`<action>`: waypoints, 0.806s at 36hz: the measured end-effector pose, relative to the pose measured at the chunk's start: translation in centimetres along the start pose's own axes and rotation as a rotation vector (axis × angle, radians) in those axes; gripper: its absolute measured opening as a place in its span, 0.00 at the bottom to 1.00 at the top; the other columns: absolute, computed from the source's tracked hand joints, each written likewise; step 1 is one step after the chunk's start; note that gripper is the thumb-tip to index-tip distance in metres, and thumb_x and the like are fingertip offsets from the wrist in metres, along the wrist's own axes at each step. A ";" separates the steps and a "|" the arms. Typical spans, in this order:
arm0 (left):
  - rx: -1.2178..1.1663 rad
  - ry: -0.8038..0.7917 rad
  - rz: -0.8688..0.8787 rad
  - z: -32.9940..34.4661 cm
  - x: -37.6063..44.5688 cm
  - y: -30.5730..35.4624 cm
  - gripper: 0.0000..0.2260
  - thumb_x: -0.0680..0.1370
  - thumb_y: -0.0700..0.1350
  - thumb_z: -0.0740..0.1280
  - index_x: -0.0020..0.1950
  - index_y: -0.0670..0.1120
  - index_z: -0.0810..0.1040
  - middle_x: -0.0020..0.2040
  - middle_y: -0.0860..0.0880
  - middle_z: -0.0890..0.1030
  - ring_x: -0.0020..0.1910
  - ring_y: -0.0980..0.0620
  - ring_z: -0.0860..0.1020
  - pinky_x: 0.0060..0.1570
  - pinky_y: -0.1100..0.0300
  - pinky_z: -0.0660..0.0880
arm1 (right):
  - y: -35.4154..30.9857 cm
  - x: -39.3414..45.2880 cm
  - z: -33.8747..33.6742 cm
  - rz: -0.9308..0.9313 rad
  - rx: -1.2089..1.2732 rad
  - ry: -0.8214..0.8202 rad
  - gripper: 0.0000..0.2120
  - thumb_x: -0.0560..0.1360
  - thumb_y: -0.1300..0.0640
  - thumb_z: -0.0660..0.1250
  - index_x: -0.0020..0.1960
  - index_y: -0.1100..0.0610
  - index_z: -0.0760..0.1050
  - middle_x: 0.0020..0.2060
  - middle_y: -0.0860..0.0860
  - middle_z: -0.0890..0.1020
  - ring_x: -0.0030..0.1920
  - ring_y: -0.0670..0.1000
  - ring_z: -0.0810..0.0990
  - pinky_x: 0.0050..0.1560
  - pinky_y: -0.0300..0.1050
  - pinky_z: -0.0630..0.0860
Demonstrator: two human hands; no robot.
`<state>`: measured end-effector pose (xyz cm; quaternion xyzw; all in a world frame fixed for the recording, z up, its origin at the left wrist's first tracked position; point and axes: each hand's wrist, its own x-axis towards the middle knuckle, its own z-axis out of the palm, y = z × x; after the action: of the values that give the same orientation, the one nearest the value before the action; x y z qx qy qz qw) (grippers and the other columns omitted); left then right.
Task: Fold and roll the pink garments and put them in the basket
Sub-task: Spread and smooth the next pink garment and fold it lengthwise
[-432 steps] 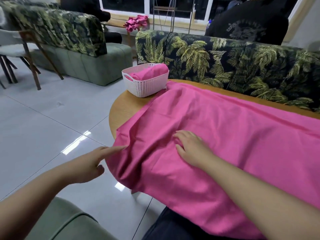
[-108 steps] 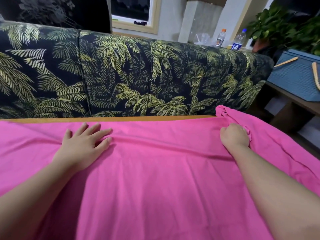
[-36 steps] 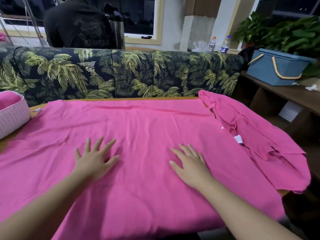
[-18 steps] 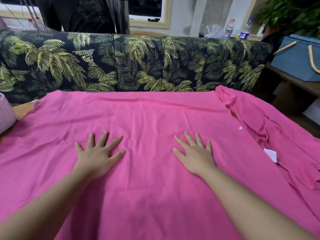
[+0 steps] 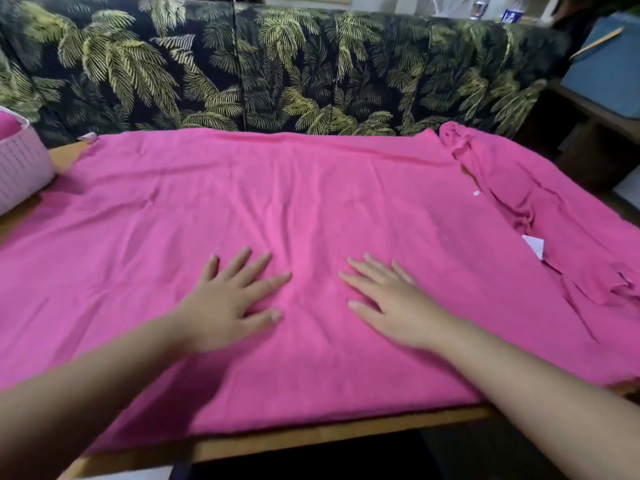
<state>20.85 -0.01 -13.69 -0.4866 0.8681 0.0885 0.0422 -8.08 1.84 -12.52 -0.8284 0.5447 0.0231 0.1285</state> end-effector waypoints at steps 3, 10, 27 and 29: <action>0.071 0.131 0.209 1.4 -4.1 2.8 0.31 0.76 0.72 0.45 0.76 0.61 0.57 0.76 0.48 0.62 0.75 0.40 0.58 0.68 0.35 0.59 | -1.3 -4.8 1.7 -0.128 0.013 0.005 0.39 0.71 0.26 0.33 0.77 0.40 0.51 0.76 0.40 0.46 0.76 0.45 0.37 0.74 0.53 0.35; -0.127 0.292 0.361 3.0 -8.9 5.3 0.21 0.76 0.67 0.59 0.66 0.62 0.72 0.68 0.59 0.72 0.68 0.55 0.70 0.65 0.55 0.64 | -1.7 -11.3 3.9 -0.213 0.147 0.228 0.20 0.78 0.34 0.52 0.63 0.41 0.72 0.62 0.38 0.72 0.65 0.41 0.68 0.67 0.40 0.66; -0.273 0.283 0.339 1.7 -9.4 6.1 0.11 0.76 0.62 0.61 0.42 0.56 0.68 0.36 0.60 0.72 0.34 0.63 0.71 0.33 0.72 0.64 | -1.7 -11.0 1.7 -0.148 0.323 0.068 0.16 0.69 0.35 0.60 0.41 0.47 0.73 0.35 0.35 0.73 0.43 0.34 0.71 0.45 0.27 0.64; -0.327 0.180 0.327 1.3 -9.3 6.1 0.11 0.75 0.63 0.61 0.44 0.57 0.69 0.37 0.61 0.73 0.35 0.64 0.72 0.34 0.74 0.64 | -1.8 -10.6 1.1 -0.150 0.330 0.011 0.14 0.70 0.37 0.66 0.40 0.48 0.77 0.33 0.36 0.72 0.41 0.35 0.72 0.44 0.28 0.65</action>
<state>20.44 11.13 -12.83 -0.3460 0.9097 0.1897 -0.1296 -10.63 12.29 -11.31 -0.8345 0.4785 -0.0807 0.2612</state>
